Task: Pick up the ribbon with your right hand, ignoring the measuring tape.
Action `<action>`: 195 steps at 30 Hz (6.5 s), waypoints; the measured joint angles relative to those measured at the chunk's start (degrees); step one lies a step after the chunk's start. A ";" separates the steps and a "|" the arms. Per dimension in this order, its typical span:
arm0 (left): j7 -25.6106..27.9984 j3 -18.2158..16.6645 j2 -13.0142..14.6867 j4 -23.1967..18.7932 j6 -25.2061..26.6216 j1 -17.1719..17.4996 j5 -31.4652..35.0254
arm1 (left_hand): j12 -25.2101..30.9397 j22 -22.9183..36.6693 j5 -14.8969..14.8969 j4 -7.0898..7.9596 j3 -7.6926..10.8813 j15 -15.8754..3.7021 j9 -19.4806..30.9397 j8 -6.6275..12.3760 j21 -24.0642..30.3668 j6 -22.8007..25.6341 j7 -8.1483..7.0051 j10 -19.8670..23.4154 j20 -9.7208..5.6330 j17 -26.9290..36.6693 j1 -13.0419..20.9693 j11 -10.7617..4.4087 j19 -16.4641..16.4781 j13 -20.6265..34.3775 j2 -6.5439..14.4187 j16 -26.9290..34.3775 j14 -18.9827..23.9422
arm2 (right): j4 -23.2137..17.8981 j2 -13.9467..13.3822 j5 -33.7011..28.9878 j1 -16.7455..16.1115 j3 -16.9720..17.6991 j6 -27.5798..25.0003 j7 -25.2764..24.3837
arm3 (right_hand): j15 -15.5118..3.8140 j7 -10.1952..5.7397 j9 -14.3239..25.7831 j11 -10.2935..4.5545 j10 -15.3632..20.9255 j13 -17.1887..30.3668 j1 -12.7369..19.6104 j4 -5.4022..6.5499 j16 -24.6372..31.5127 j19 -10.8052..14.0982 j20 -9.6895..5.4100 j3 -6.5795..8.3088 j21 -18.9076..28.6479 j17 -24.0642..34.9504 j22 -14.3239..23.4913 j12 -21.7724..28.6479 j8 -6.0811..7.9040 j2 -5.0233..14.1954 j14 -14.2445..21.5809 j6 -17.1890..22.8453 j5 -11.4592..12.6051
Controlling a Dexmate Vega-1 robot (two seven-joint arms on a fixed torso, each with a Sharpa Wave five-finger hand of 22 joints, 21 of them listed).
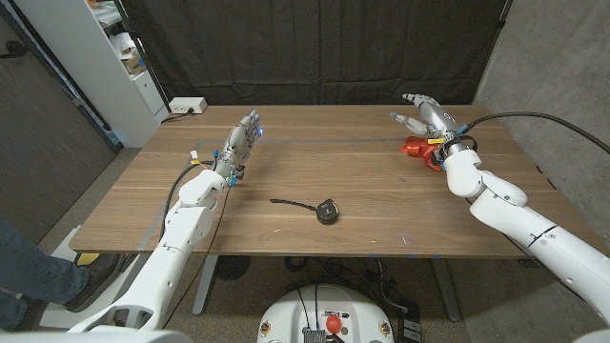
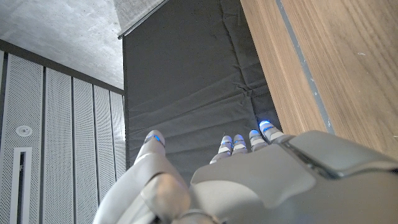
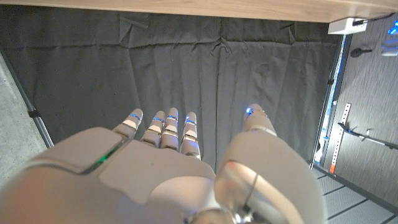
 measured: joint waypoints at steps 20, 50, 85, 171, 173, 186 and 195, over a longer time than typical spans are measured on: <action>0.36 -0.02 -0.11 -0.74 0.00 0.86 -0.13 | 0.00 0.00 0.00 0.01 0.00 0.00 0.00 0.00 -0.44 -0.01 -0.01 0.00 0.00 0.00 0.05 -0.01 0.00 -0.01 0.05 0.00 0.00 | -2.74 -2.10 -1.74 0.28 -0.61 -6.19 3.40 | 2.04 -1.80 -0.01 -1.44 -2.72 -0.01 -0.01 -0.55 -1.22 3.50 2.79 -0.05 0.02 0.01 -0.01 -1.55 -0.39 -0.43 -2.51 -1.76 1.70; 0.17 0.31 0.56 -1.59 0.38 0.82 -0.01 | 0.00 0.29 0.00 -0.23 -0.24 -0.01 0.00 0.00 -1.51 0.20 -0.22 -0.20 0.75 0.00 0.28 -0.20 -0.10 -0.02 0.28 0.00 0.00 | -5.70 -4.79 -3.08 1.11 -1.57 -13.86 7.97 | 4.74 -3.30 -0.02 0.10 -5.27 0.26 0.61 -1.73 -1.43 8.35 3.06 0.18 0.59 0.01 0.27 -1.88 -0.83 -1.05 -4.53 -3.90 2.60; 0.78 0.55 0.67 -2.33 0.64 1.54 0.20 | 0.00 0.28 0.00 -0.46 0.01 0.05 0.00 0.00 -2.33 0.92 -0.94 0.02 1.34 0.00 0.03 -0.82 -0.10 -0.02 0.52 0.00 -0.05 | -7.90 -6.84 -3.27 6.22 -5.63 -23.11 16.67 | 7.09 -3.14 -0.02 0.95 -8.99 0.25 2.58 -2.74 -1.16 16.50 3.30 -0.08 1.79 -0.27 0.25 -2.21 -1.00 -3.00 -4.83 -8.80 3.55; 1.59 0.17 1.20 -3.26 3.21 1.90 1.34 | 0.00 0.26 0.00 -0.69 -0.23 1.34 0.27 0.40 -4.66 1.94 -0.53 0.01 3.09 0.30 0.11 -0.40 0.21 -0.01 1.04 0.00 0.14 | 0.71 -4.20 -3.70 19.19 -16.85 -32.90 28.78 | 8.12 -3.30 -0.02 1.73 -9.57 0.12 5.18 -2.98 -0.73 20.47 3.61 -0.77 1.01 -0.51 0.25 -1.33 -0.60 -4.85 -3.82 -7.78 5.50; 1.73 0.16 1.24 -3.32 3.50 1.96 1.44 | 0.00 0.26 0.00 -0.68 -0.23 1.34 0.27 0.40 -4.66 1.94 -0.53 0.01 3.09 0.30 0.11 -0.40 0.21 -0.01 1.04 -0.13 0.14 | 1.28 -4.02 -3.61 19.30 -17.12 -32.85 28.67 | 8.29 -3.30 -0.02 1.73 -9.57 0.12 5.23 -2.87 -0.73 20.47 3.62 -0.87 1.01 -0.51 0.25 -1.33 -0.60 -4.90 -4.08 -7.78 5.50; 1.87 0.22 1.47 -3.67 4.03 2.10 1.77 | 0.00 0.26 0.00 -0.94 0.02 1.33 0.26 0.40 -5.10 1.94 -0.53 0.01 3.08 0.29 0.11 -0.40 0.21 -0.01 1.04 -0.33 0.14 | 3.04 -3.28 -2.46 19.32 -17.63 -32.19 27.14 | 8.19 -3.33 -0.02 1.74 -9.55 0.12 5.23 -2.80 -0.73 20.46 3.62 -0.94 0.62 -0.51 0.21 -1.33 -0.60 -4.90 -4.36 -7.75 5.72; 1.91 0.44 1.59 -3.72 4.71 2.00 2.11 | 0.00 0.26 0.00 -1.09 -0.14 1.33 0.26 0.40 -5.10 1.94 -0.53 0.01 3.38 0.29 0.11 -0.40 -0.10 -0.01 1.04 -0.33 0.14 | 4.42 -3.02 -1.81 19.50 -18.08 -31.56 26.66 | 8.19 -3.30 -0.02 1.75 -9.09 0.13 5.23 -2.81 -0.73 20.46 3.61 -0.94 0.30 -0.51 0.10 -1.33 -0.60 -4.90 -4.35 -7.35 5.72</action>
